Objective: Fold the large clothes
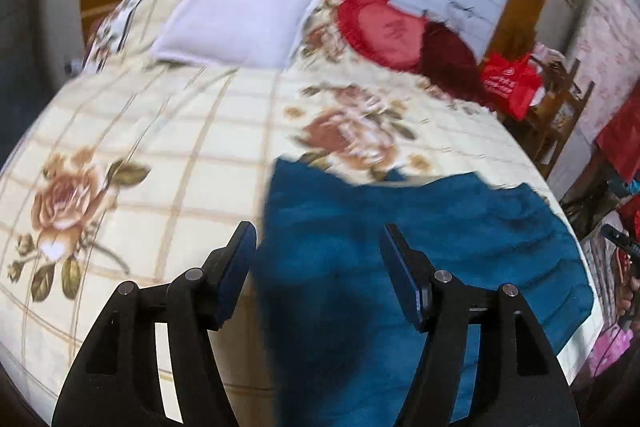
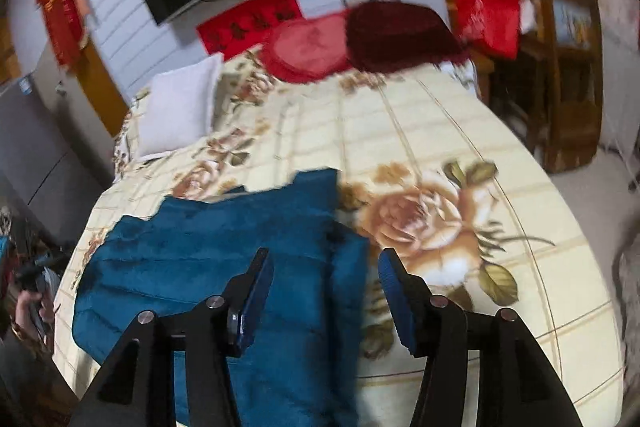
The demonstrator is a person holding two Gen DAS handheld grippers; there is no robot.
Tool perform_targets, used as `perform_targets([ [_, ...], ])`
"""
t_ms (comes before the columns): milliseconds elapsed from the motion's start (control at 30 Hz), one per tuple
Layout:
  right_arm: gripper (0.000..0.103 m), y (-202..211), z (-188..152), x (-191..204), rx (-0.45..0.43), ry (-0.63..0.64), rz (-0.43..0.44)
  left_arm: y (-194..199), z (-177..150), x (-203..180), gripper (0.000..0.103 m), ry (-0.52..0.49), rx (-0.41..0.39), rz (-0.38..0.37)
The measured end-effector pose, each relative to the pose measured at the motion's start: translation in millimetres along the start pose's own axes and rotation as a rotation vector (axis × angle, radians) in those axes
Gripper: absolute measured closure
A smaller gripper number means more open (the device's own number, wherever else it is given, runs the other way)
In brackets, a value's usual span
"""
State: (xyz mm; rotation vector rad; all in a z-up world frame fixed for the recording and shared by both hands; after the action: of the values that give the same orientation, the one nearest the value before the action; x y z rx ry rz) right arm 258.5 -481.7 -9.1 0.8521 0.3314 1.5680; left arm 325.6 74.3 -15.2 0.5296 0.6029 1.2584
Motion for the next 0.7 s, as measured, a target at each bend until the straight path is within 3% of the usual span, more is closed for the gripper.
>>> perform_targets([
  [67, 0.045, -0.1, -3.2, 22.9, -0.029, 0.000, -0.009, -4.5, 6.1, -20.1, 0.039, -0.011, -0.010, -0.009],
  [133, 0.030, -9.3, -8.2, 40.9, -0.056, -0.039, -0.070, -16.9, 6.4, -39.5, 0.038, -0.022, -0.016, 0.016],
  [233, 0.029, -37.1, -17.0, 49.8, -0.048, -0.109, -0.106, -48.7, 1.4, -54.2, 0.038, -0.039, 0.016, 0.047],
  [367, 0.029, -93.9, -33.5, 45.5, 0.039, -0.118, -0.152, -106.9, -27.3, -51.8, 0.038, -0.057, 0.114, 0.142],
  [433, 0.025, -119.7, -41.2, 36.7, 0.069, -0.075, -0.185, -115.1, -39.5, -44.8, 0.038, -0.041, 0.080, 0.117],
  [567, 0.003, -135.8, -48.4, 29.6, 0.084, -0.063, -0.073, -121.6, -43.4, -38.4, 0.034, -0.009, 0.031, 0.064],
  [700, 0.000, -139.1, -54.7, 29.7, 0.056, -0.039, -0.033, -123.5, -44.6, -34.0, 0.029, 0.025, 0.022, 0.007],
])
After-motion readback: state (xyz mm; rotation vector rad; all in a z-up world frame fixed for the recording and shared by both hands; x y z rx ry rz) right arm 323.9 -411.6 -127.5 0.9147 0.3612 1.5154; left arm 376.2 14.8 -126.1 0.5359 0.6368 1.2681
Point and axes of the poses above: each gripper's, at about its wrist camera, not at the fingertips, and y roughly against the way its jaws point, x to its left, z to its top, the point moved 1 cm from there along -y, roughly the way its jaws point, and after that the axes turned 6 degrees about -y, right-handed, at the moved point
